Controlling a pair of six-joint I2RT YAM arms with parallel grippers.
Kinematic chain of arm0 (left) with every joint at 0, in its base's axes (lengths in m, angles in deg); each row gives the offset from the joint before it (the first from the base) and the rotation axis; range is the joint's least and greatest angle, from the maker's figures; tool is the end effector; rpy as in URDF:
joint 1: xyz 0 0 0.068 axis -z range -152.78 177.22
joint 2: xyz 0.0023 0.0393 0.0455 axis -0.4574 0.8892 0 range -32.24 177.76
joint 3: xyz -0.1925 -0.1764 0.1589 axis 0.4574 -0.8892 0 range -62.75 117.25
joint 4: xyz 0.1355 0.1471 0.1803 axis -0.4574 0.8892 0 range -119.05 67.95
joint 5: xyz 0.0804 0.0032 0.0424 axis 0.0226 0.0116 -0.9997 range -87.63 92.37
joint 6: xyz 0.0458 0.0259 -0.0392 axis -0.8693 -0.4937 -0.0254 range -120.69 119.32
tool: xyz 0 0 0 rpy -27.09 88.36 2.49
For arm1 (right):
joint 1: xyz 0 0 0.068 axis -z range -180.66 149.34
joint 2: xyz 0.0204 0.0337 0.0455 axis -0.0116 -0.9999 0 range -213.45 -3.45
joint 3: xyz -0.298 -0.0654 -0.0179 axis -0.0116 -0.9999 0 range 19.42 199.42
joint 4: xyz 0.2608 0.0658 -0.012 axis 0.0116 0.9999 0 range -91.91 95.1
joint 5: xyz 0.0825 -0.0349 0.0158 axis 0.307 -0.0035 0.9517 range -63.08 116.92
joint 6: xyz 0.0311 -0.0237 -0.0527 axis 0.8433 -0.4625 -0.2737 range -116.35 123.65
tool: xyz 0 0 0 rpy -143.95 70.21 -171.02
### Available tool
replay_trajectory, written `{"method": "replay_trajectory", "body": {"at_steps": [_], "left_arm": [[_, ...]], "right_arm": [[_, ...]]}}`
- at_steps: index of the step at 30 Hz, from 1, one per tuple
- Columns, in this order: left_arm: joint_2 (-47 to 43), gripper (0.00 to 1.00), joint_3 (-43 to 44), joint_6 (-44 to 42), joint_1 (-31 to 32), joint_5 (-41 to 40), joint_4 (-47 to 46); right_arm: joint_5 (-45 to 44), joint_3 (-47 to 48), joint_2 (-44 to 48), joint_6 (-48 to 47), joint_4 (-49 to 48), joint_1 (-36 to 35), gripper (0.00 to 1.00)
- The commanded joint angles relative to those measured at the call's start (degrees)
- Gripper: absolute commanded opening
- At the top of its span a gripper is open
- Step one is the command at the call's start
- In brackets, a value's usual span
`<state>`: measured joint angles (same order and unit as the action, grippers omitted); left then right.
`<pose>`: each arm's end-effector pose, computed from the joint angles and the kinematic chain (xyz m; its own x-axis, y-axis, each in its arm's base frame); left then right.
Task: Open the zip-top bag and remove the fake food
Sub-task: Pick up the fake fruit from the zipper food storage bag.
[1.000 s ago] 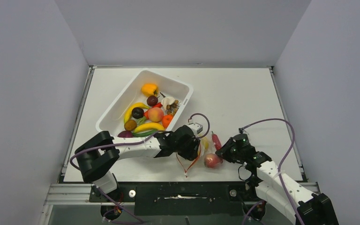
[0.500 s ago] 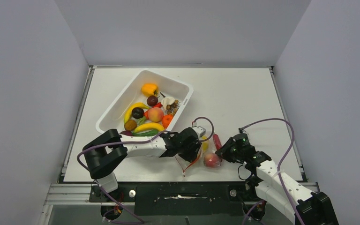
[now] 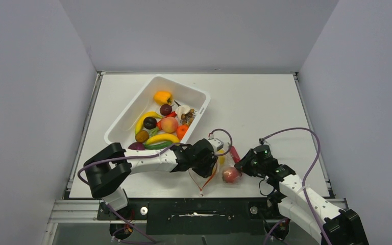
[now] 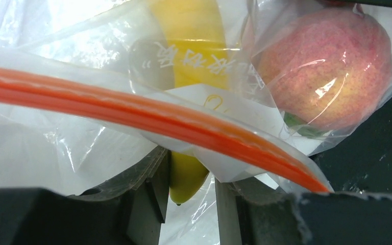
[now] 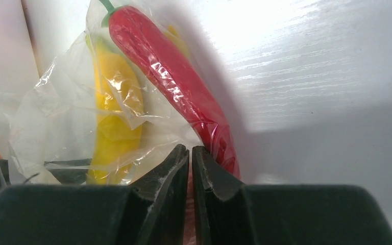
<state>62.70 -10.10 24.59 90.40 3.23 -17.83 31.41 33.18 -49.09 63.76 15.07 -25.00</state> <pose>0.1563 -0.3111 0.1831 -0.7107 0.4595 -0.5326 0.6556 0.7071 -0.2649 0.1269 0.0618 0.1490 -0.7388 0.6145 -0.2767 0.3668 0.7111 0.5998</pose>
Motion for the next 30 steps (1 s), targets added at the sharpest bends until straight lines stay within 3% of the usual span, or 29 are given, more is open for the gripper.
{"method": "replay_trajectory", "body": {"at_steps": [1,8,20,30], "left_arm": [[-3.46,0.23,0.31,-3.52,-0.86,0.21,6.14],[-4.77,0.23,0.5,-6.14,-0.86,-0.67,13.08],[-8.56,0.27,-1.23,-7.63,-1.02,4.95,12.05],[-7.94,0.29,1.3,-8.66,-1.21,4.52,19.77]], "right_arm": [[-5.04,1.3,-0.68,-4.19,3.65,0.5,0.13],[-6.16,1.79,-1.53,-5.48,4.08,0.46,0.13],[-6.69,2.4,-2.19,-5.71,4.03,0.59,0.13],[-6.76,2.94,-4.14,-6.24,4.36,0.57,0.13]]}}
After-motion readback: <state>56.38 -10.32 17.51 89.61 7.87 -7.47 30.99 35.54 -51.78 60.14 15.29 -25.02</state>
